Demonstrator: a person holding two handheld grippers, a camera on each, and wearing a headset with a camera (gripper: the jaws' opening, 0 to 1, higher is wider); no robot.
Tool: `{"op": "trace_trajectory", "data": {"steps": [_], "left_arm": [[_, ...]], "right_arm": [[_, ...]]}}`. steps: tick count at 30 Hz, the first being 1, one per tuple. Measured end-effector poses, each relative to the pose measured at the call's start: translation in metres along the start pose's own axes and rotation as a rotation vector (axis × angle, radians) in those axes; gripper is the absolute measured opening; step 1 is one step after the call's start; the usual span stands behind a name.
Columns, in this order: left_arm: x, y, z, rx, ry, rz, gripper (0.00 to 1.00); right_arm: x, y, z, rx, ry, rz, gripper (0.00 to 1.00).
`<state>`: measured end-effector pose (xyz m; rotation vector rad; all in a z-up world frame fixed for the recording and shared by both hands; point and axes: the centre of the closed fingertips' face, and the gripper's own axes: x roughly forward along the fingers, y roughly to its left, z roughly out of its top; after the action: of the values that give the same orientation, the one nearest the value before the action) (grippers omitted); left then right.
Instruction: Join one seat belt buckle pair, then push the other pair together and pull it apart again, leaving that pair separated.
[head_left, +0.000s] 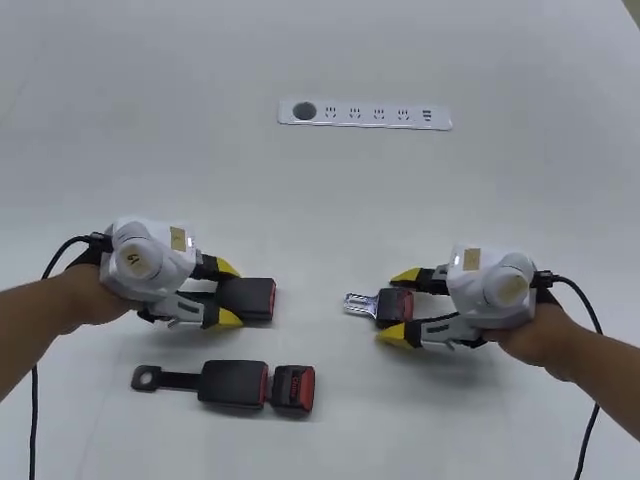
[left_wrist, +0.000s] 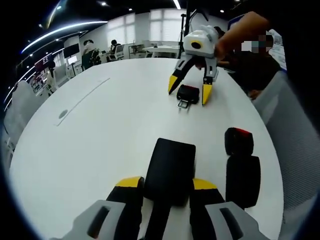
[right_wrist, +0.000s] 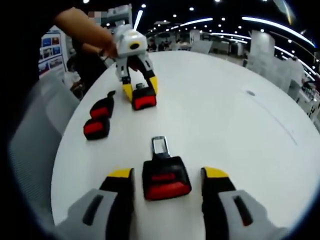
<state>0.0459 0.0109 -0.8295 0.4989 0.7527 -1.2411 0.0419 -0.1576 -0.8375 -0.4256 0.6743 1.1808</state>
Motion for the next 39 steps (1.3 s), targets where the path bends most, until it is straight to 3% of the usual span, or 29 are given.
{"op": "trace_trajectory", "data": {"steps": [3, 4, 5, 8, 10, 11, 13, 15, 18, 21, 25, 28, 32, 34, 39], "left_arm": [[-0.002, 0.002, 0.001, -0.018, -0.006, 0.022, 0.45], [-0.003, 0.004, 0.003, -0.055, -0.016, 0.042, 0.5], [-0.006, 0.006, 0.005, -0.113, -0.034, 0.059, 0.54], [-0.016, 0.017, 0.015, -0.147, -0.087, 0.122, 0.62], [-0.025, 0.023, 0.018, -0.176, -0.103, 0.173, 0.67], [-0.032, 0.028, 0.019, -0.203, -0.119, 0.21, 0.69], [-0.042, 0.03, 0.021, -0.267, -0.159, 0.248, 0.73], [-0.053, 0.031, 0.018, -0.281, -0.17, 0.28, 0.76], [-0.063, 0.026, 0.014, -0.289, -0.154, 0.309, 0.84], [-0.076, 0.018, 0.015, -0.305, -0.173, 0.323, 0.84], [-0.096, 0.002, 0.02, -0.284, -0.178, 0.343, 0.85], [-0.105, -0.012, 0.025, -0.209, -0.166, 0.333, 0.86], [-0.122, -0.027, 0.021, -0.213, -0.161, 0.347, 0.86], [-0.128, -0.03, 0.017, -0.191, -0.139, 0.374, 0.86], [-0.152, -0.034, 0.008, -0.239, -0.16, 0.462, 0.87]], "right_arm": [[-0.002, -0.004, 0.011, 0.032, -0.053, -0.053, 0.6], [-0.003, -0.006, 0.014, 0.049, -0.067, -0.072, 0.64], [-0.004, -0.008, 0.016, 0.071, -0.079, -0.089, 0.71], [-0.01, -0.016, 0.022, 0.085, -0.108, -0.154, 0.79], [-0.014, -0.017, 0.025, 0.119, -0.124, -0.179, 0.82], [-0.018, -0.021, 0.027, 0.134, -0.138, -0.217, 0.84], [-0.023, -0.023, 0.031, 0.147, -0.15, -0.252, 0.87], [-0.028, -0.02, 0.036, 0.153, -0.165, -0.274, 0.88], [-0.033, -0.017, 0.04, 0.159, -0.173, -0.294, 0.89], [-0.04, -0.012, 0.045, 0.188, -0.198, -0.317, 0.89], [-0.05, -0.005, 0.05, 0.209, -0.218, -0.362, 0.9], [-0.056, 0.0, 0.052, 0.228, -0.235, -0.381, 0.9], [-0.067, 0.014, 0.056, 0.232, -0.249, -0.406, 0.92], [-0.071, 0.02, 0.056, 0.23, -0.252, -0.416, 0.93], [-0.086, 0.032, 0.057, 0.231, -0.265, -0.449, 0.96]]}}
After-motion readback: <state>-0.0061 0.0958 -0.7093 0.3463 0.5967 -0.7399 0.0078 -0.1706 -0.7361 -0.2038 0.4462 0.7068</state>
